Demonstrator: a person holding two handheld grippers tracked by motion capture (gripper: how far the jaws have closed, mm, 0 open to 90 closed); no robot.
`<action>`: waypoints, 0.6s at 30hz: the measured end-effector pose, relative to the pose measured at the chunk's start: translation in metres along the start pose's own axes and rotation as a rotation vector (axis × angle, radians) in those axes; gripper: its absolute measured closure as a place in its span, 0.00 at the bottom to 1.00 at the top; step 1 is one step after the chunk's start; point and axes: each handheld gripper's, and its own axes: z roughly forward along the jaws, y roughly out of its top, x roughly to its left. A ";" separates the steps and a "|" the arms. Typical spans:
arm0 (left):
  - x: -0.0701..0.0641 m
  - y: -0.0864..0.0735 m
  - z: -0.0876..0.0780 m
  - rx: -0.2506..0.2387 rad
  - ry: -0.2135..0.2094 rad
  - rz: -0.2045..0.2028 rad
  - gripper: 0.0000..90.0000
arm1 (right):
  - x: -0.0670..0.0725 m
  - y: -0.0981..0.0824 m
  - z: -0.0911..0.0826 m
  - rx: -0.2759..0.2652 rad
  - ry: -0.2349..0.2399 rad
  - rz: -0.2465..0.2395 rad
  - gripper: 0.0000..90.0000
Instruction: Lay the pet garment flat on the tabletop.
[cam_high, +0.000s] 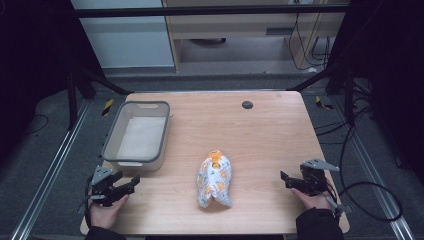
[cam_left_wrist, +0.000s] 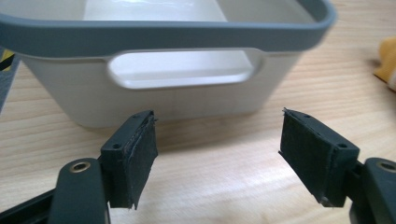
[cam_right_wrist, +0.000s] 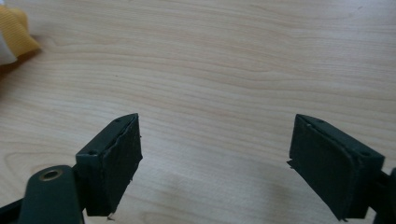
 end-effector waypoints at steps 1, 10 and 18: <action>-0.003 -0.001 0.000 0.014 -0.006 0.013 0.29 | 0.001 0.000 -0.001 0.000 0.007 0.004 0.18; -0.020 -0.001 -0.002 0.025 -0.013 0.099 0.28 | 0.015 0.000 -0.004 0.011 0.066 -0.049 0.22; -0.030 0.011 -0.008 -0.006 -0.081 0.098 0.29 | 0.030 0.017 -0.011 -0.034 0.108 -0.090 0.21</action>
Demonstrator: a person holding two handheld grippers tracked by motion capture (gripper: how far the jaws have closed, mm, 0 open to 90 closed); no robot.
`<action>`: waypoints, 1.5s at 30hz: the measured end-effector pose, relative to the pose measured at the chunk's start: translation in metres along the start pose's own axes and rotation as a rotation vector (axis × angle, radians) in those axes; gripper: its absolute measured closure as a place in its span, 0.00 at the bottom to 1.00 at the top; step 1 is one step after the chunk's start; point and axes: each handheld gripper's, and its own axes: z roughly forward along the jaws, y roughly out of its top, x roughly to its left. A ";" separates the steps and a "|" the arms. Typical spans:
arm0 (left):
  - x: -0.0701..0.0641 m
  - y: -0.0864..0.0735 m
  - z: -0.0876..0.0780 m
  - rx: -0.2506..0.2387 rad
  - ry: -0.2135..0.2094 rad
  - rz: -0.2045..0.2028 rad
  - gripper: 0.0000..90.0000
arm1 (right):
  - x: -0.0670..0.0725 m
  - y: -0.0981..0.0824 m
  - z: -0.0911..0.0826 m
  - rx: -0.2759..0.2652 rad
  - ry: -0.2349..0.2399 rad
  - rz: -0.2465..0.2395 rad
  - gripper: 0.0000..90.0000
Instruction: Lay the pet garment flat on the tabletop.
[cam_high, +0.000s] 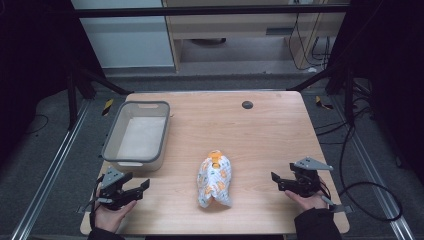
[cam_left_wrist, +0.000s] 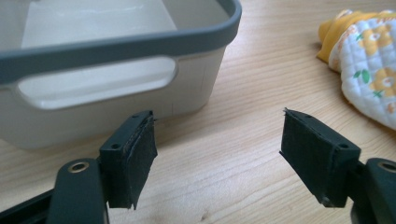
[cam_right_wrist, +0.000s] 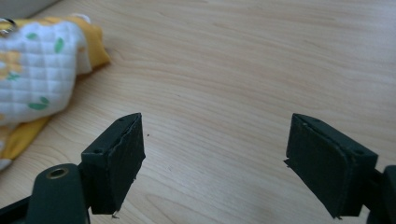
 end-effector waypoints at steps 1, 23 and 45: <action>0.000 0.000 0.000 0.000 0.000 0.000 0.29 | 0.000 0.000 0.000 0.000 0.000 0.000 0.21; -0.041 0.072 0.027 -0.063 -0.112 0.086 0.29 | 0.036 0.065 0.012 -0.081 0.080 -0.049 0.22; -0.075 0.062 0.094 0.075 -0.188 0.115 0.31 | 0.084 0.062 0.066 -0.022 0.184 -0.100 0.23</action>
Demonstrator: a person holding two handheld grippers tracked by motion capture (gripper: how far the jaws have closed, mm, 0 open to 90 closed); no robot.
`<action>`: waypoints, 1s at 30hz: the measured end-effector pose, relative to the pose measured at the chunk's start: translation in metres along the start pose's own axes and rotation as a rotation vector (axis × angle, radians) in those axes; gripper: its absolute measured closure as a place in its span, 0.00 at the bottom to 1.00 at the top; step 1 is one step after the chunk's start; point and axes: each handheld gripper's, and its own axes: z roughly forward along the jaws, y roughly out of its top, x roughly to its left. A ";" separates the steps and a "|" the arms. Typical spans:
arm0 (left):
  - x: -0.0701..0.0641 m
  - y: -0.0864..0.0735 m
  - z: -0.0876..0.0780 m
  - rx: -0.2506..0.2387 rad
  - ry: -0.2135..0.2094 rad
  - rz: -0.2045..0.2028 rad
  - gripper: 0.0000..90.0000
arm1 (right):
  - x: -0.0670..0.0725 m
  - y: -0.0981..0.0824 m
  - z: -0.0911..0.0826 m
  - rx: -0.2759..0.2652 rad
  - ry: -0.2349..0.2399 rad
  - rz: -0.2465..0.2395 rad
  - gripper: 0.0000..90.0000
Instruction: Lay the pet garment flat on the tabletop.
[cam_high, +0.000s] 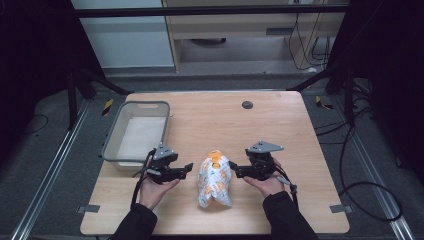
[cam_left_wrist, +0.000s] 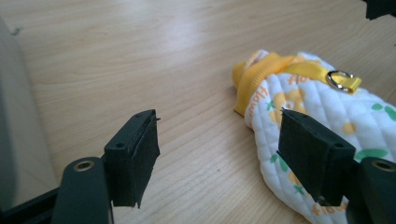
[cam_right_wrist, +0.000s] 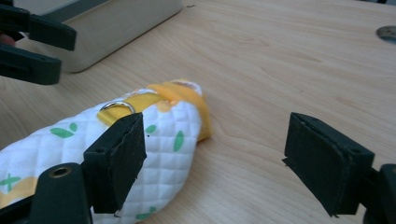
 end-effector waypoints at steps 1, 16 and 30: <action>-0.002 -0.001 0.003 0.011 -0.005 0.006 0.30 | 0.002 -0.001 0.002 0.005 0.005 0.001 0.23; -0.023 -0.014 0.034 0.130 -0.086 0.072 0.39 | 0.016 -0.018 0.028 0.081 0.083 0.001 0.30; -0.028 -0.019 0.045 0.175 -0.182 0.055 0.71 | 0.015 -0.022 0.031 0.140 0.139 0.020 0.72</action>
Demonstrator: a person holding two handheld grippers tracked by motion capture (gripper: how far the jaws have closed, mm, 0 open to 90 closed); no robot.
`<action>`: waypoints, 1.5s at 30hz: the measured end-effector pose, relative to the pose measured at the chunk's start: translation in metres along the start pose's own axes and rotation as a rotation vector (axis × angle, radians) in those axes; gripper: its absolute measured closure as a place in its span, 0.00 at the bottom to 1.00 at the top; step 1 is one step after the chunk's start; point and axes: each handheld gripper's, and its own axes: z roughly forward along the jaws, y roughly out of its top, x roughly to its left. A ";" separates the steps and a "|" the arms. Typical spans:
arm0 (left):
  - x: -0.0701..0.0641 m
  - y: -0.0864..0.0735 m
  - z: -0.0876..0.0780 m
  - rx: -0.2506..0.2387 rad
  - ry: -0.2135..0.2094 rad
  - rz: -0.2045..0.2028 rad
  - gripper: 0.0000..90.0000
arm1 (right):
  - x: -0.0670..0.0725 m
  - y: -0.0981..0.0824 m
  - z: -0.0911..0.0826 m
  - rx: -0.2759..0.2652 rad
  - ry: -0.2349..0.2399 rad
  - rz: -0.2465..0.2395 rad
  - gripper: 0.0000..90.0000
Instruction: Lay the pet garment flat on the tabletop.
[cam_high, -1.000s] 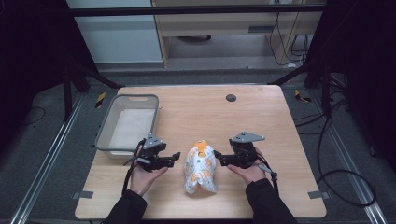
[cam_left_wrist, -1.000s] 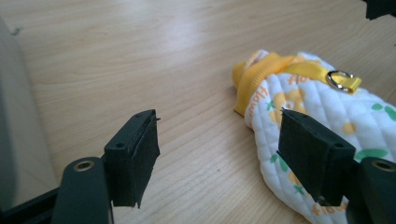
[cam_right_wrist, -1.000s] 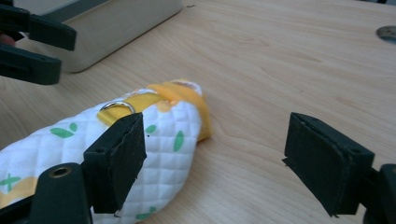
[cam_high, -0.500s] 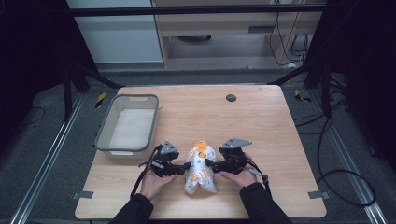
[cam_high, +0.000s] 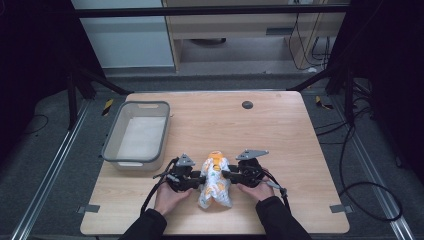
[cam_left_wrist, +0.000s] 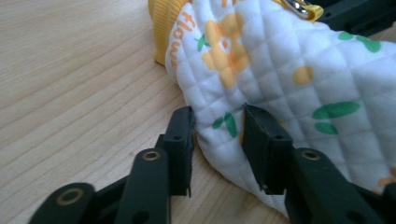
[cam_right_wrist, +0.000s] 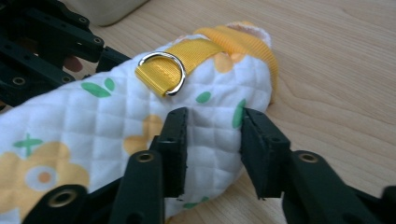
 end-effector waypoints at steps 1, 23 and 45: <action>0.000 0.000 0.001 0.009 -0.009 -0.011 0.74 | 0.000 0.000 0.000 0.009 0.000 0.008 0.74; -0.008 0.011 -0.055 -0.111 0.022 0.029 0.94 | 0.001 0.011 -0.040 -0.068 0.009 -0.013 0.98; 0.010 0.047 -0.050 -0.233 0.279 0.021 0.54 | -0.021 0.028 -0.033 -0.167 -0.282 -0.074 0.73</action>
